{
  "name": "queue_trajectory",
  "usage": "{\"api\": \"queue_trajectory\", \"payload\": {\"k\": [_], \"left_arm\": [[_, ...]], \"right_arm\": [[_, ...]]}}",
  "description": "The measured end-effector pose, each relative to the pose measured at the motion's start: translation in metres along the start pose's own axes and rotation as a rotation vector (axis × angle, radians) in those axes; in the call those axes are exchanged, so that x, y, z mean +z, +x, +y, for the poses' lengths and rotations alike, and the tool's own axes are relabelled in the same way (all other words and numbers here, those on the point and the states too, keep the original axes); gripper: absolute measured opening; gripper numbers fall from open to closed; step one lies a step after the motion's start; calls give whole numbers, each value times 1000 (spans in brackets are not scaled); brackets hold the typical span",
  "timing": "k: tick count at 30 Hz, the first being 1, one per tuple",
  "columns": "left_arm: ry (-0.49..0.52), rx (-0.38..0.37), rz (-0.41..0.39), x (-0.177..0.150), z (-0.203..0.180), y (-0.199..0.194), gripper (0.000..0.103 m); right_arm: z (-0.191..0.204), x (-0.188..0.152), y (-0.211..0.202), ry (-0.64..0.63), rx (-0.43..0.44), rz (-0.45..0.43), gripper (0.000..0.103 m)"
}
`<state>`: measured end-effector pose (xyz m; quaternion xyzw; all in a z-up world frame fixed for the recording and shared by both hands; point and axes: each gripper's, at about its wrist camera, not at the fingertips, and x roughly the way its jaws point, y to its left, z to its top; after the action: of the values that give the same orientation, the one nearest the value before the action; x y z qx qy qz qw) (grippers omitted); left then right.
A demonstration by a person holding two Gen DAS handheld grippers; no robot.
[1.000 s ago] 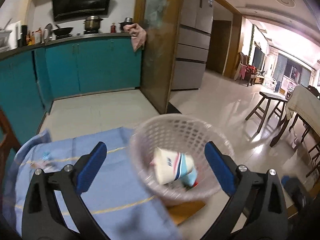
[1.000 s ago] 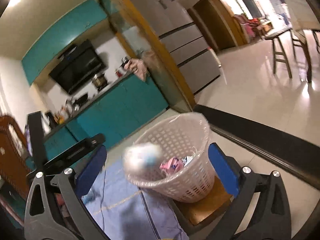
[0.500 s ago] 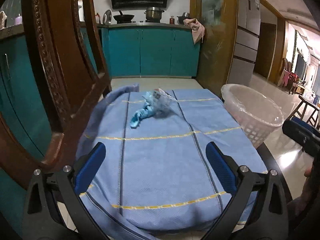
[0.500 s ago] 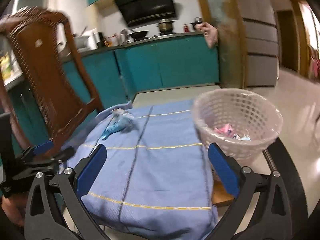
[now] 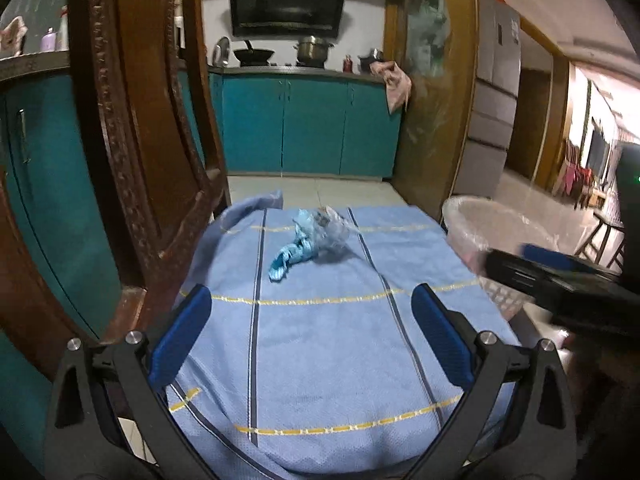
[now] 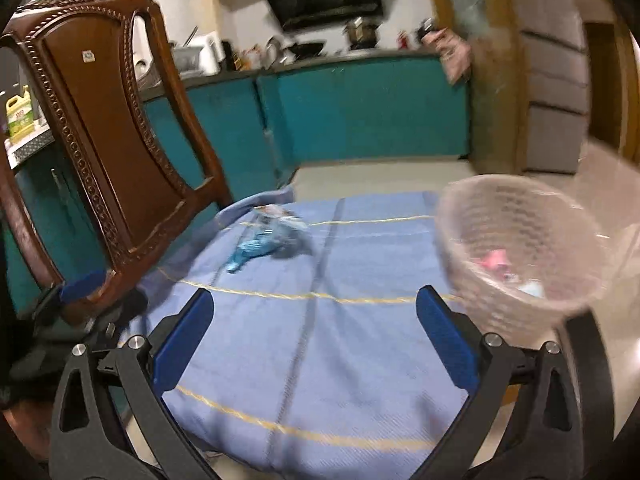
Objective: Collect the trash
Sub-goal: 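Grasp the clear snack wrapper with the right gripper while the left reaches toward the blue rag, then grasp the knotted blue rag with the left gripper while the right lifts the wrapper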
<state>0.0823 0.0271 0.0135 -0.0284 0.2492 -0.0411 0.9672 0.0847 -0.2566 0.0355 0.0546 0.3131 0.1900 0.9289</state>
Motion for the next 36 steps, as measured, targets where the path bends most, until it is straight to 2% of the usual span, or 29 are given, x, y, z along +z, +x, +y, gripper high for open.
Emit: {"api": "queue_trajectory", "payload": {"k": [2, 5, 8, 11, 12, 13, 14, 16, 17, 23, 26, 28, 31, 33, 36], "left_arm": [[-29, 1, -22, 2, 6, -3, 100], [-54, 4, -15, 2, 13, 3, 100], [-63, 6, 0, 1, 14, 9, 100], [-53, 4, 3, 2, 12, 10, 100], [-50, 0, 3, 2, 11, 11, 100], [-40, -1, 7, 2, 9, 13, 100], [-31, 1, 11, 1, 8, 14, 100], [-19, -2, 23, -1, 7, 16, 100], [-16, -2, 27, -1, 6, 17, 100], [3, -32, 98, 6, 7, 51, 100], [83, -32, 138, 16, -4, 91, 100], [131, -35, 145, 25, -11, 117, 100], [168, -29, 181, 39, -14, 165, 93], [184, -24, 224, 45, -13, 196, 75], [195, -22, 321, 45, -10, 243, 70]], "right_arm": [[6, 18, 33, 2, 14, 19, 99], [18, 44, 104, -12, 22, 102, 97], [31, 56, 160, -4, 27, 170, 96], [37, 62, 198, 0, 7, 216, 91], [36, 62, 212, 1, -10, 248, 78], [33, 60, 223, 13, -11, 291, 58], [29, 58, 227, 31, 0, 320, 57], [22, 55, 216, 43, 16, 312, 45], [18, 54, 201, 53, 34, 291, 44], [-23, 51, 75, 154, 152, 127, 43], [-51, 32, 10, 219, 141, 39, 43], [-65, 16, -12, 260, 135, 12, 43], [-79, -4, -21, 303, 137, 30, 43], [-76, -7, -18, 285, 138, 38, 43], [-64, -5, -10, 239, 133, 47, 43]]}}
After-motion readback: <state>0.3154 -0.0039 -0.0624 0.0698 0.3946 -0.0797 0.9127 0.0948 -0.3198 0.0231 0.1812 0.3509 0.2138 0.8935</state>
